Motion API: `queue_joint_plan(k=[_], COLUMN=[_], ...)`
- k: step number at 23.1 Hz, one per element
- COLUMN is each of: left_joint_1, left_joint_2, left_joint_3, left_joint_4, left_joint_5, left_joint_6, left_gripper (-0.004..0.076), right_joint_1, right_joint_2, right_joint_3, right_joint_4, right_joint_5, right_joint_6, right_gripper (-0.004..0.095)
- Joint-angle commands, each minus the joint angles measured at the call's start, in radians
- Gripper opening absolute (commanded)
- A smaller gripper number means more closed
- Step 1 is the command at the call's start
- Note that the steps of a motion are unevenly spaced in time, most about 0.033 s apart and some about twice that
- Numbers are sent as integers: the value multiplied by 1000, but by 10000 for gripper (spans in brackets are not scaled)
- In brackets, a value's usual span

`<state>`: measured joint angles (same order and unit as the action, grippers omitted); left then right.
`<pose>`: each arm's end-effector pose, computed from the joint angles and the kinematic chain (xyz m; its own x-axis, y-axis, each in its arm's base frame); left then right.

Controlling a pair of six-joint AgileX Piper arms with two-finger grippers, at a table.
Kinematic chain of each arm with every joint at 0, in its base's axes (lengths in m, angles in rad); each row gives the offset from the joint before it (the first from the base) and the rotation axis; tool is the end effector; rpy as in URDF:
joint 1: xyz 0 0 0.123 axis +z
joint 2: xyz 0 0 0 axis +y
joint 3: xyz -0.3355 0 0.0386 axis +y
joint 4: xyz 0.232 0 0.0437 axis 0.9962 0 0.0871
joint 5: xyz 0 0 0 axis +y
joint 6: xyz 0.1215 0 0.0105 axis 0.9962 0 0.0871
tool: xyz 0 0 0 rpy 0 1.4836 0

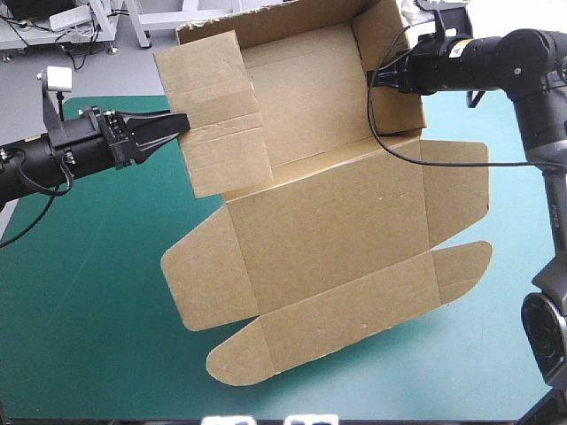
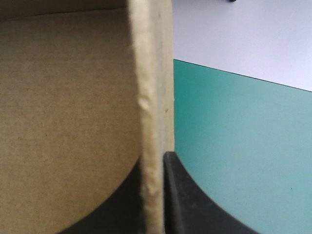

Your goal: Fold the box

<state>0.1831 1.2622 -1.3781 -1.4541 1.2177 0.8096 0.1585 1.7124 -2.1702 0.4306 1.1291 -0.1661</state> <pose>0.2214 -0.0746 0.5200 -0.4474 -0.2380 -0.8621 0.7245 0.4687 -0.5054 0.3589 0.1040 0.5327 -0.5255 -0.0579 -0.8488 -0.4502 0.8655 0.2196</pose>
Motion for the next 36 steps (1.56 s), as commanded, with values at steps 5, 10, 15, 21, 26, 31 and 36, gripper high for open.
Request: queue_joint_plan(k=[5, 10, 15, 21, 26, 31, 36], left_joint_1=[-5, -5, -5, -5, -5, -5, -5], left_joint_2=[-27, -27, -27, -27, -27, -16, 26], left_joint_3=[-31, -31, -31, -31, -31, -31, -31], left_joint_4=[32, 128, 269, 422, 487, 483, 483], left_joint_5=[-93, -145, -213, -254, -302, -335, -315], left_joint_6=[-9, -43, -98, -189, -257, -288, -299], left_gripper=[316, 316, 315, 314, 314, 314, 188], right_joint_1=[174, 252, 304, 339, 383, 424, 430], right_joint_2=[-43, -43, -43, -43, -43, -43, -43], right_joint_3=[-23, -23, -23, -23, -23, -23, -23], right_joint_4=[-204, -211, -252, -254, -252, -248, -231], right_joint_5=[-93, -132, -130, -138, -180, -230, -245], right_joint_6=[155, 188, 231, 245, 262, 282, 301], right_gripper=[2, 2, 1, 2, 2, 2, 2])
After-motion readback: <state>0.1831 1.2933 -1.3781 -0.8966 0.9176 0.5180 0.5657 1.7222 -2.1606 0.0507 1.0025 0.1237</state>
